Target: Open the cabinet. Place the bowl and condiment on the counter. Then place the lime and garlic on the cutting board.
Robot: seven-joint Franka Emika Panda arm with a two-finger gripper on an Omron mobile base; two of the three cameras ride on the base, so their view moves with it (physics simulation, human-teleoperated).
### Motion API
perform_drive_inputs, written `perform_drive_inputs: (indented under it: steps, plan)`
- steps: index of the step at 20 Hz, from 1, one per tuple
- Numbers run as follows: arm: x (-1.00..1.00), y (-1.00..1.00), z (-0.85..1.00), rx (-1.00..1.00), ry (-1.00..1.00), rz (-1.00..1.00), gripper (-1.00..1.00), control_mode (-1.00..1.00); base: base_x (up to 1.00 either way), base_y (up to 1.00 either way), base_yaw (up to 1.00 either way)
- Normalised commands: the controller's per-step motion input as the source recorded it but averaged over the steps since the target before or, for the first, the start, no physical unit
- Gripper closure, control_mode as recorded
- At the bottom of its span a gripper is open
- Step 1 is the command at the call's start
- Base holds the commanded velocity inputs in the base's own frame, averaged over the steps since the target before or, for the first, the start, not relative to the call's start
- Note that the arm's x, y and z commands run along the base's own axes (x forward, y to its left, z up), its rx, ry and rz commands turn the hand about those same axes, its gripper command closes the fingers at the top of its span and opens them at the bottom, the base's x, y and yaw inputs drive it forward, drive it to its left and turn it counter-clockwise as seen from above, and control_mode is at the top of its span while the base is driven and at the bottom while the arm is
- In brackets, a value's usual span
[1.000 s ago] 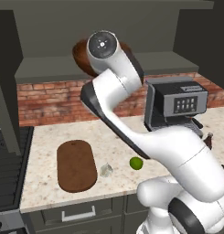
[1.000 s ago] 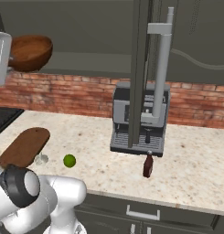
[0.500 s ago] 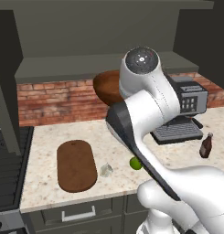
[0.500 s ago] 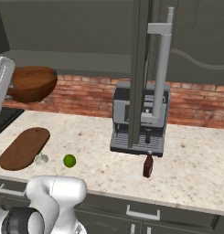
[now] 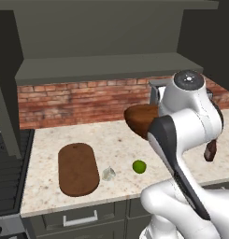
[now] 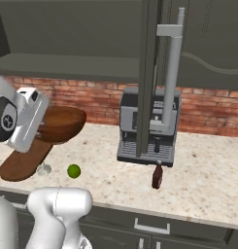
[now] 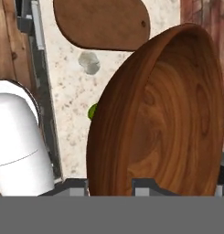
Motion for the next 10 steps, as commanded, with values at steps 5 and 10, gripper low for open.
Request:
perform_drive_inputs:
  steps: [5, 10]
  plan:
    - [0.06, -0.62, -0.73, -0.03, 0.1, 0.11, 1.0, -1.0, 0.0, 0.0, 0.0]
    - [0.04, -0.47, -0.4, -0.05, 0.01, 0.14, 1.0, -1.0, 0.0, 0.0, 0.0]
